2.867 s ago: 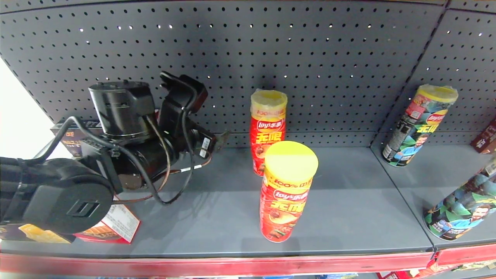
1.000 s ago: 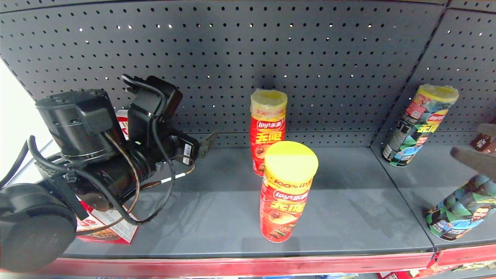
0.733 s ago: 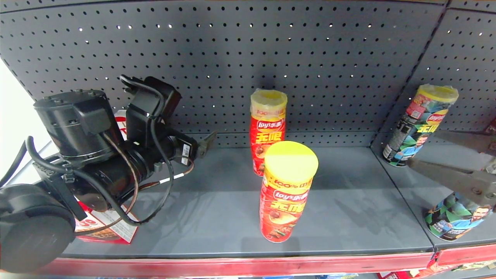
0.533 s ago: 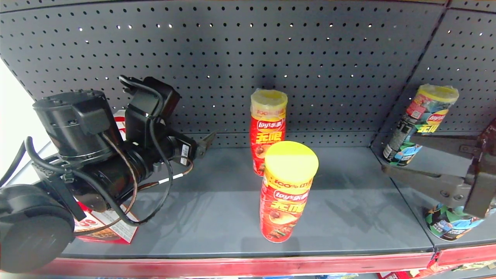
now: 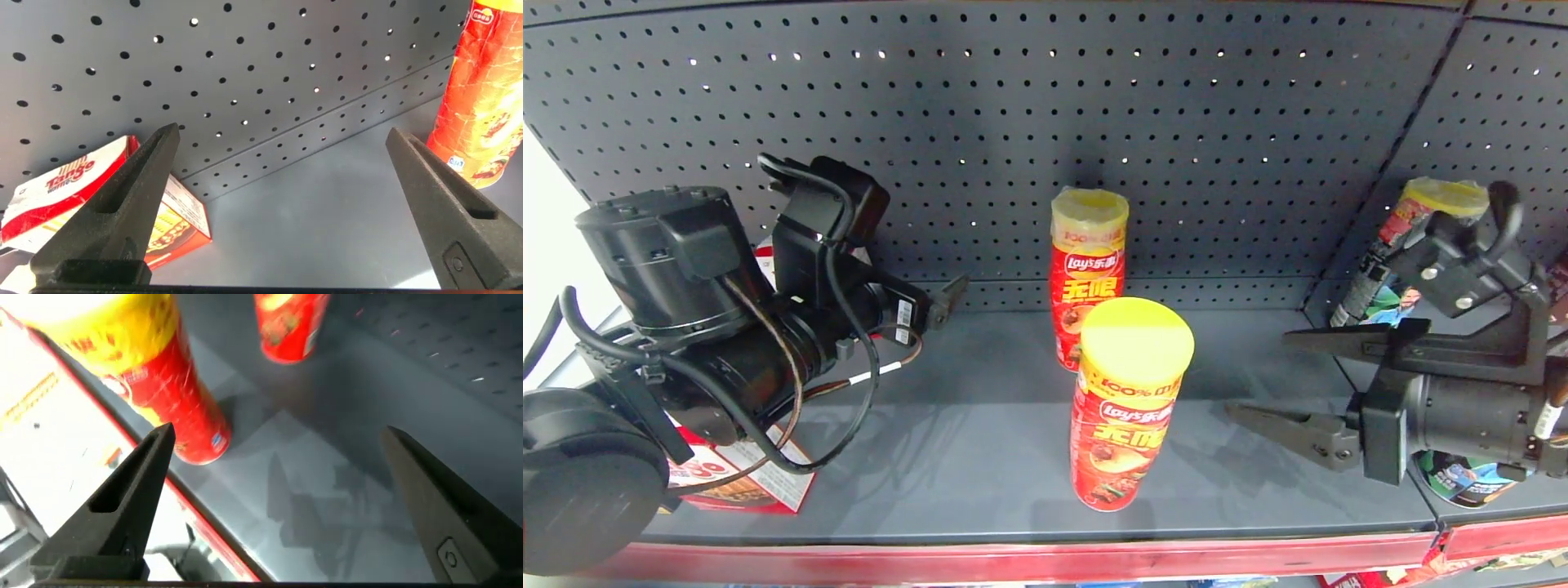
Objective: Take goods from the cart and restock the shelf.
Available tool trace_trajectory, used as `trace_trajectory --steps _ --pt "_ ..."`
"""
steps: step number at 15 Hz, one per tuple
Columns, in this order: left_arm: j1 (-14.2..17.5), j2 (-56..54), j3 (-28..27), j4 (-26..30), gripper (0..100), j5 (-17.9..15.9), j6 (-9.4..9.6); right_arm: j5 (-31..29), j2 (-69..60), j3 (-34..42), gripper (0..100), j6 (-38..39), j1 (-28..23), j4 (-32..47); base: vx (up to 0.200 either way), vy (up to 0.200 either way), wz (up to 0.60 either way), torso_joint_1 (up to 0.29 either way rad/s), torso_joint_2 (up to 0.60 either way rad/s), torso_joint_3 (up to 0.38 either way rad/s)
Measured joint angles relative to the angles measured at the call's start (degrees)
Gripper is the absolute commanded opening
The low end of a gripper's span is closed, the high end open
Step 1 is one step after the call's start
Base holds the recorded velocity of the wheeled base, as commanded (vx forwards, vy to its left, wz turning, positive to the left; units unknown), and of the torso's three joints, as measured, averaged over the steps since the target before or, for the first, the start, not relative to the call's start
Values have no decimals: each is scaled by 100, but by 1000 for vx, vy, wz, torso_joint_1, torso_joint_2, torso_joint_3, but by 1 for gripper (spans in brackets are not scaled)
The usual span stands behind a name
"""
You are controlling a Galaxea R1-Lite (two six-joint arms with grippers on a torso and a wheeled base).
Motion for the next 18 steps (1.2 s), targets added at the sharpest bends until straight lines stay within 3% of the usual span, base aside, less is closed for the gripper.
trace_trajectory --steps 18 --pt "9 -57 -13 -7 100 2 0 -11 1351 -366 100 -247 185 -51 0 0 0 0 0 0"
